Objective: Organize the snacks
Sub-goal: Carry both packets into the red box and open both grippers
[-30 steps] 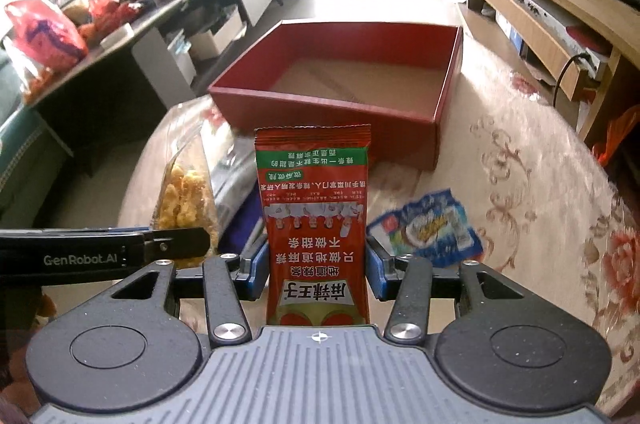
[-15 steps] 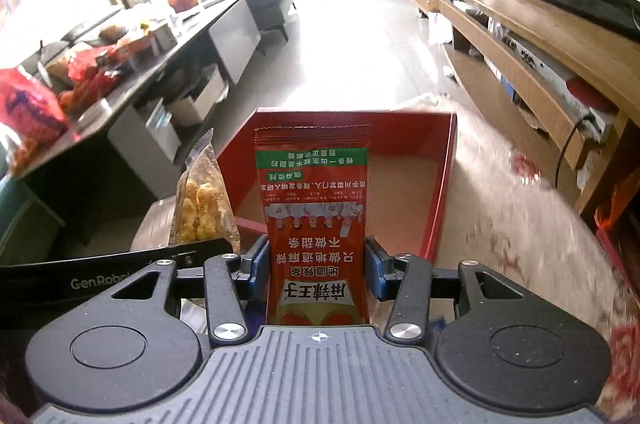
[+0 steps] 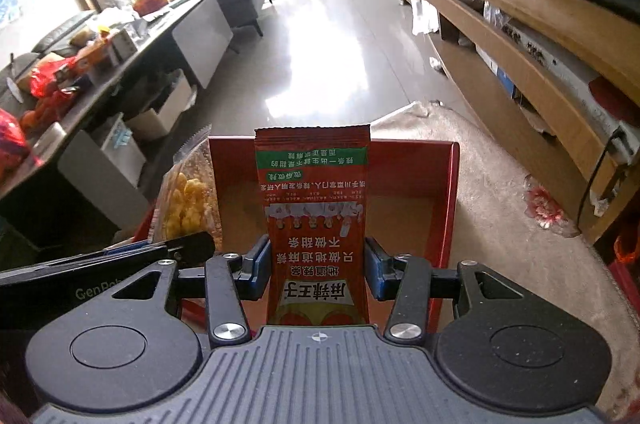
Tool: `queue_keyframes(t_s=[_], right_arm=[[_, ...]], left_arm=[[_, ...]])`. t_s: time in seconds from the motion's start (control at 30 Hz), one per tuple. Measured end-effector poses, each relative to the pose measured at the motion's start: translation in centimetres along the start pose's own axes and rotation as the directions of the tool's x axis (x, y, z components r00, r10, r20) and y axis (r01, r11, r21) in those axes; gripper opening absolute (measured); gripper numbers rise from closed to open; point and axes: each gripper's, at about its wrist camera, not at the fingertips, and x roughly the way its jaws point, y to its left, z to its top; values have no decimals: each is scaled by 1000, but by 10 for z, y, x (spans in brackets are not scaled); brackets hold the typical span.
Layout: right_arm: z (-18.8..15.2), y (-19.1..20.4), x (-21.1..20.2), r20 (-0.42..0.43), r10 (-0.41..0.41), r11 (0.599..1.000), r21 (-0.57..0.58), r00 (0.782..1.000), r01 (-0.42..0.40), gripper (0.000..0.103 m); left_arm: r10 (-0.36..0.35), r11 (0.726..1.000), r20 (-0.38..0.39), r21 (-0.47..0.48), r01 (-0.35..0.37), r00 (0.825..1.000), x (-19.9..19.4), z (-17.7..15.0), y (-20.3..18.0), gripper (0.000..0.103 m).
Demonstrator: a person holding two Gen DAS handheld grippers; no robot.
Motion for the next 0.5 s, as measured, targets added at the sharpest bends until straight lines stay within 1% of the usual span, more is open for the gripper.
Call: queue_keyframes(t_s=[0.13,0.27,0.43,0.5], right_arm=[[-2,-2,20,-37,-7,1000,3,999,8,54],[-5,0,33,-63,-16,1000,-3,998,15,54],[-6,6,36,-62,-60,997,-54,996,56,57],[-5,6,37,-64,-77,995,-66,995,72,58]], left_arm=[[34,999,-31,5,-34,999,18,-3,3,46],[58,998,-47,8,-58,997,27,-7,5,46],[88,996,-72,30,-86,994,35,-13,4,46],[108,993,-60,58,-105,992,34,-16,1,46]])
